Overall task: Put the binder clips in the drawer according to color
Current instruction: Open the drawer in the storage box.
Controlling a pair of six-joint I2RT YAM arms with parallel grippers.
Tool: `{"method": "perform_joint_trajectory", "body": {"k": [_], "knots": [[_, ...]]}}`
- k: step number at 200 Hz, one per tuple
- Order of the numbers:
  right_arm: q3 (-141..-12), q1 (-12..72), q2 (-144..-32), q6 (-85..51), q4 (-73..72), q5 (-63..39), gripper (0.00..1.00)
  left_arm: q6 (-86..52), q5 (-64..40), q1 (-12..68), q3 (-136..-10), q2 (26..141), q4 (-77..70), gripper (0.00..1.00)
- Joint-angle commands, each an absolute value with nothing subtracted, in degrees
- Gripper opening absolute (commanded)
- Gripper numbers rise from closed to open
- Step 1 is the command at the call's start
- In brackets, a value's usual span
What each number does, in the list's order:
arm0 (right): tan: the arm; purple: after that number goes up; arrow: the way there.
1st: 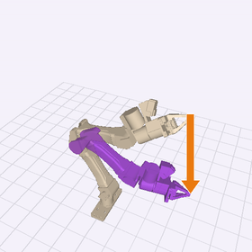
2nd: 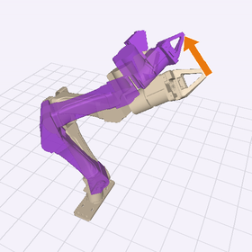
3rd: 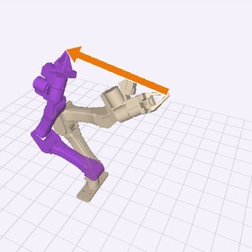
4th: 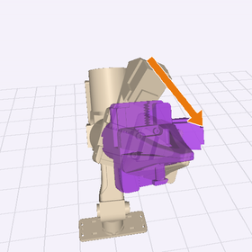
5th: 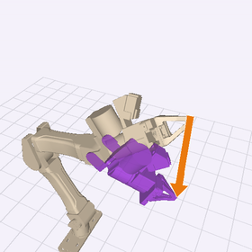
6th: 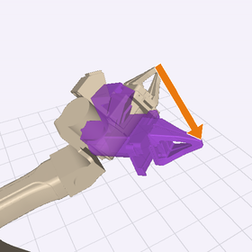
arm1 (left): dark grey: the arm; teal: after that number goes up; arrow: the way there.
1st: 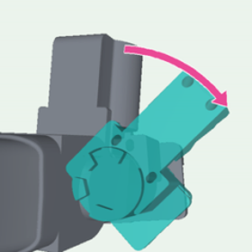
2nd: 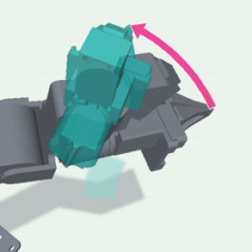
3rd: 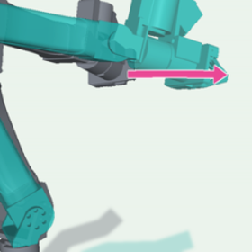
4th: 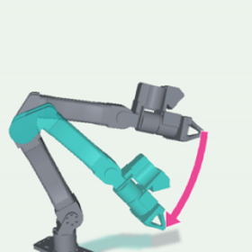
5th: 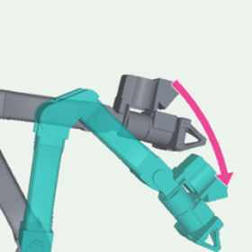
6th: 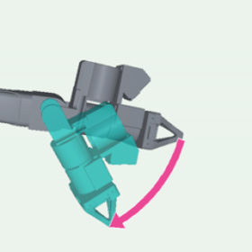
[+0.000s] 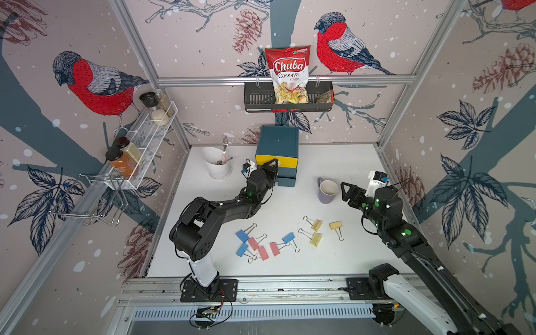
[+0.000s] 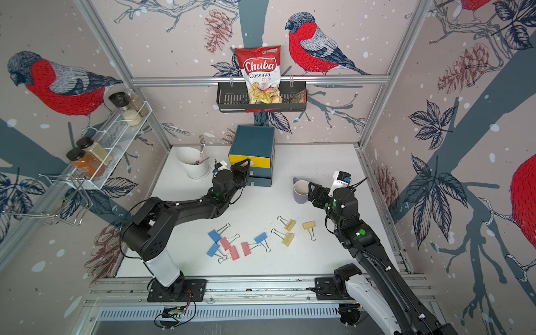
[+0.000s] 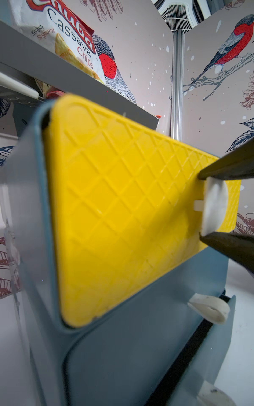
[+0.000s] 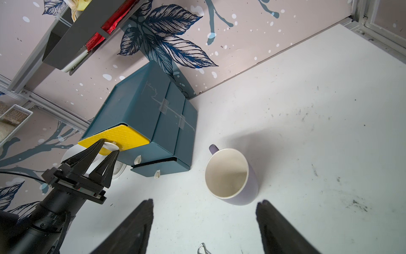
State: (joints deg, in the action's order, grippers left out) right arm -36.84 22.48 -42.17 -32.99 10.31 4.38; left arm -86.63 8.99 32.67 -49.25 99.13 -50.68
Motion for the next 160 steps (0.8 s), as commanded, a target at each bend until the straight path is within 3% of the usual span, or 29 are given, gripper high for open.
{"method": "perform_joint_trajectory", "body": {"k": [1, 160], "knots": [[-36.8, 22.6, -42.5, -33.0, 9.4, 5.5, 0.77, -85.1, 11.1, 33.5, -47.9, 97.2, -52.3, 0.34], [-34.7, 27.8, -52.3, -41.4, 23.7, 12.3, 0.75, -87.8, 15.1, 40.8, -33.8, 83.8, -49.4, 0.32]]}}
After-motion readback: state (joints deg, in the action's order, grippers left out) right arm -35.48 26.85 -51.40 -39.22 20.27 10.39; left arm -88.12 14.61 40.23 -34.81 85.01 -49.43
